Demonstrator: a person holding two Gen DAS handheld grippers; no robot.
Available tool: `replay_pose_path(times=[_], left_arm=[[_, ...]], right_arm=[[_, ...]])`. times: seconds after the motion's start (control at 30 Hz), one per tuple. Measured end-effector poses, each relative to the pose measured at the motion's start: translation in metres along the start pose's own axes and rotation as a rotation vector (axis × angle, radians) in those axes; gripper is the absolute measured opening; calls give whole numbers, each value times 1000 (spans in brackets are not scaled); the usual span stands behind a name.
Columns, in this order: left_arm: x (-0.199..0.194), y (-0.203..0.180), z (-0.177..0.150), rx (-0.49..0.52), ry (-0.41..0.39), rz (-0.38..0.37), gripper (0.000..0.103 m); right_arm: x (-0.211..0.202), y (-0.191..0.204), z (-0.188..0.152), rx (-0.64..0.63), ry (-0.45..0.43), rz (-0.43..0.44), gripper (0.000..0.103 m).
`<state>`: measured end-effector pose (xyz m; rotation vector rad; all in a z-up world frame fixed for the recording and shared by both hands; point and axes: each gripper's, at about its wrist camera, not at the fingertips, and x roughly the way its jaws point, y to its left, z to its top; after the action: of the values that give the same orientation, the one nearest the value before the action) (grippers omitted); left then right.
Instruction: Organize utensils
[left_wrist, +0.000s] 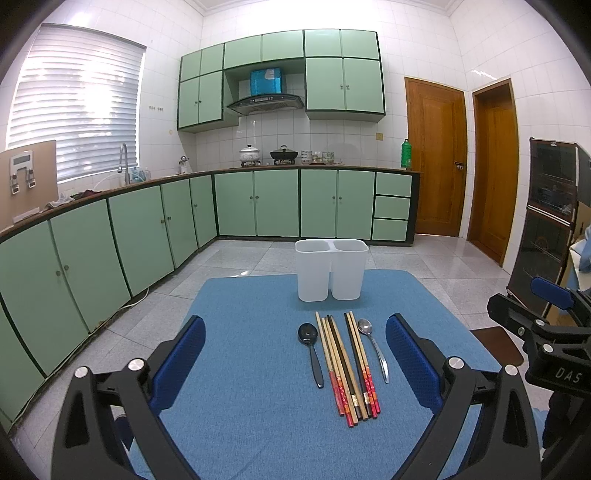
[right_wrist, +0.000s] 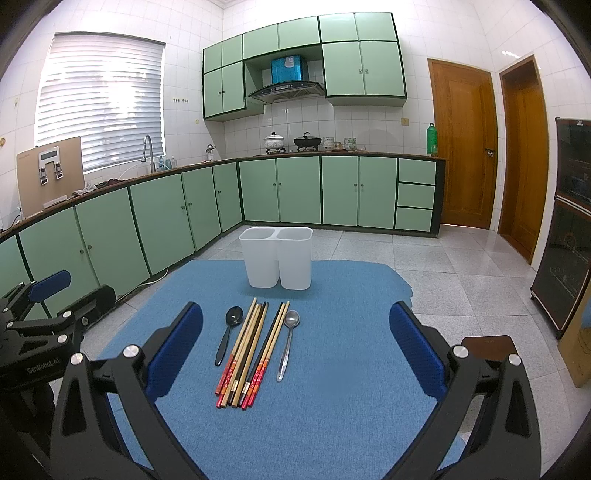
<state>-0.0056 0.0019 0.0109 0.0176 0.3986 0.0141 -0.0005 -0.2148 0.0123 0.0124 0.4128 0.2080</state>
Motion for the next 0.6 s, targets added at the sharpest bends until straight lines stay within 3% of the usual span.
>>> replay_pose_path(times=[0.6], left_arm=[[0, 0, -1, 1, 1, 1, 96]], right_arm=[[1, 0, 0, 1, -1, 0, 98]])
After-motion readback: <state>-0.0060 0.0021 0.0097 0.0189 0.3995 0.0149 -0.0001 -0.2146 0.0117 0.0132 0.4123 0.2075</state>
